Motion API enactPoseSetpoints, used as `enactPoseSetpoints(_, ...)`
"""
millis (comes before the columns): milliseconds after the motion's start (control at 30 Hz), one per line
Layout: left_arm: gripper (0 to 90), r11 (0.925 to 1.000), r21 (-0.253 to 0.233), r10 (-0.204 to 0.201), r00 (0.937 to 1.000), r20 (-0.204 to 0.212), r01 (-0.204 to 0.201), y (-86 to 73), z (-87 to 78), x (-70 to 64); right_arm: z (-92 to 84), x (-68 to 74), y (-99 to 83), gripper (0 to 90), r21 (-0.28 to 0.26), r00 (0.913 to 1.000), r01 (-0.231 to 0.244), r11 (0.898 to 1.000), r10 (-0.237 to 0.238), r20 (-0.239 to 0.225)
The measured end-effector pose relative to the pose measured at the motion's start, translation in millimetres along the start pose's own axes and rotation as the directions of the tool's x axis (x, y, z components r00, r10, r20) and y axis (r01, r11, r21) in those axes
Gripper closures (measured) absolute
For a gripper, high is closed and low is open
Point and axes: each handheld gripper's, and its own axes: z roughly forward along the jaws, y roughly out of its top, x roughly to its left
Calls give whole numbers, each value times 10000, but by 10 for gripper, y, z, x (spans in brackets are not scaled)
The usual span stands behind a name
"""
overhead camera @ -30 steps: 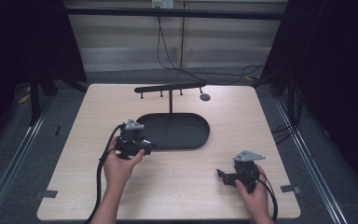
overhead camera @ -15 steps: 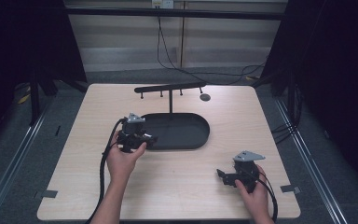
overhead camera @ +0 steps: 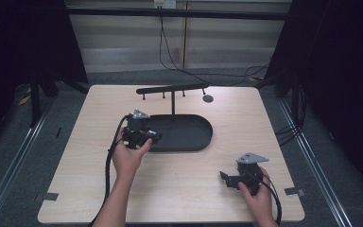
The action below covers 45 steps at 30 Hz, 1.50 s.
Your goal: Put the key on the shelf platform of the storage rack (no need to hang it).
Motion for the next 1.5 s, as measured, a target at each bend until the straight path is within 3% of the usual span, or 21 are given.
enactPoseSetpoints(767, 435, 9993, 30, -362, 9992, -158, 363, 135, 263, 39, 0, 1, 0, 149, 1, 10000, -7, 10000, 7, 4)
enactPoseSetpoints(1100, 435, 9984, 185, -524, 9982, -306, 530, 61, 456, 29, 0, 2, 0, 149, -2, 10000, -15, 10000, 15, -1)
enactPoseSetpoints(1200, 435, 9985, 350, -406, 9983, -422, 421, 35, 516, 26, 0, 2, 0, 149, -1, 10000, -13, 10000, 13, 2)
enactPoseSetpoints(1500, 435, 9972, 343, -646, 9969, -443, 661, 9, 688, 2, 0, 1, 0, 149, 3, 10000, -4, 10000, 4, -1)
